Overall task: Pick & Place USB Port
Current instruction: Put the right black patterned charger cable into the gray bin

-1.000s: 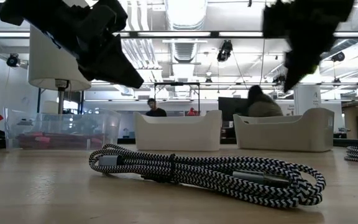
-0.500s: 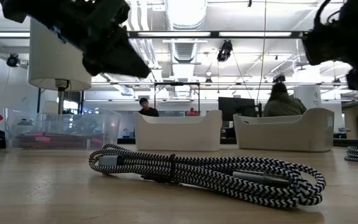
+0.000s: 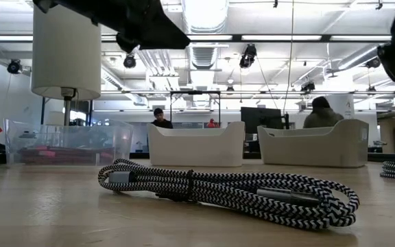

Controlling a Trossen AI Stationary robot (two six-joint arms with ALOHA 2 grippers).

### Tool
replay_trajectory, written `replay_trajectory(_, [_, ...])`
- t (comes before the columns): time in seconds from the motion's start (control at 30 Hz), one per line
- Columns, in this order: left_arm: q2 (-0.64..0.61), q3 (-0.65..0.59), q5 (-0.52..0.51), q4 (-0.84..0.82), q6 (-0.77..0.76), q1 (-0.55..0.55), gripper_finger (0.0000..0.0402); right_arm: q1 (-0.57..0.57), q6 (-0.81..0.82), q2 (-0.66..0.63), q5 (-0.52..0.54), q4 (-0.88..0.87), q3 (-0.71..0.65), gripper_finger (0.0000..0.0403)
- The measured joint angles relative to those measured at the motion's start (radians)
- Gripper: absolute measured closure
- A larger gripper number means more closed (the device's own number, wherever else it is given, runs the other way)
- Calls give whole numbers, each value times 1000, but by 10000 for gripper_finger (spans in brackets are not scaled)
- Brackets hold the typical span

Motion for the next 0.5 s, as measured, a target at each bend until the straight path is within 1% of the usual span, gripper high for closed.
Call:
replay_trajectory(0.07, [0, 0, 0, 0, 7, 7, 282, 0, 0, 30, -21, 1, 0, 248])
replay_trajectory(0.2, [2, 0, 0, 0, 8, 13, 282, -18, -13, 87, 7, 7, -1, 246])
replay_trajectory(0.27, [2, 0, 0, -1, 8, 14, 282, -29, -21, 104, 5, 24, -1, 246])
replay_trajectory(0.5, [2, 0, 1, -2, 22, 18, 282, -26, -15, 82, 15, 48, 2, 246])
